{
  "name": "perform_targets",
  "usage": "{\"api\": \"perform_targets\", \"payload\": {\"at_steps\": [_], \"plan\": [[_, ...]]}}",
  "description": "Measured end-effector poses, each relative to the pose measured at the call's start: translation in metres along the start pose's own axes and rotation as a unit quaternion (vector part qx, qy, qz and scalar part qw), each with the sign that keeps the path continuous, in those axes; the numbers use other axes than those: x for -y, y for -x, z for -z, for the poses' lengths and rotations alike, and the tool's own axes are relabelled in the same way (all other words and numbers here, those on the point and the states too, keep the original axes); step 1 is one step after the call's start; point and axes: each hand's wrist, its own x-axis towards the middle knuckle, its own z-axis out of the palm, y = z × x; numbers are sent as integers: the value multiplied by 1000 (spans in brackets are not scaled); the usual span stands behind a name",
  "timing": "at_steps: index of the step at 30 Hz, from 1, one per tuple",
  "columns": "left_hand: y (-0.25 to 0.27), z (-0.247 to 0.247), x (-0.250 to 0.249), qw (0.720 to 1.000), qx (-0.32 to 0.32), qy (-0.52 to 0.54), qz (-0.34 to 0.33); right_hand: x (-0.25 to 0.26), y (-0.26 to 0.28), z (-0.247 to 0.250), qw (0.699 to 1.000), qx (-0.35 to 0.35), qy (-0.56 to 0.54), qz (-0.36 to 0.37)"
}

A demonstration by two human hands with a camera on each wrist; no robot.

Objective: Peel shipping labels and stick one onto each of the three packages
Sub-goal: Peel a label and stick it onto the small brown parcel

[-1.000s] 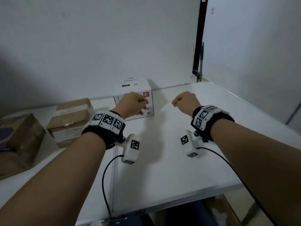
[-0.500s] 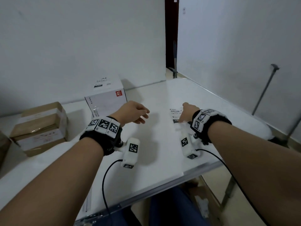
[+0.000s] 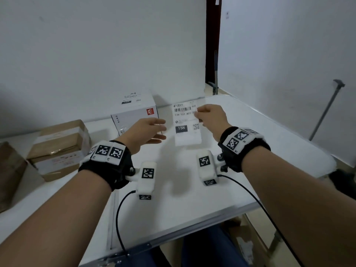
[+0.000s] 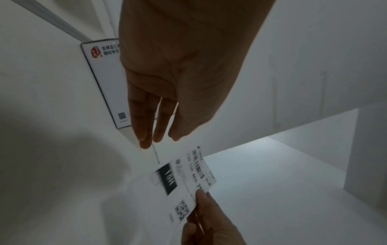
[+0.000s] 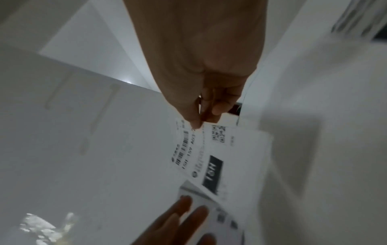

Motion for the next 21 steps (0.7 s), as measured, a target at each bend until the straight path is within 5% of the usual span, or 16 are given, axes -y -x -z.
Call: {"api": "perform_targets", "payload": {"at_steps": [8,21], "plan": [[45,62,30,996,-46,71,36,20,34,-79,987,31,-159,-8],[101,122,77,984,-119,133,5,41,70,-173,987,98,-130,1]]}}
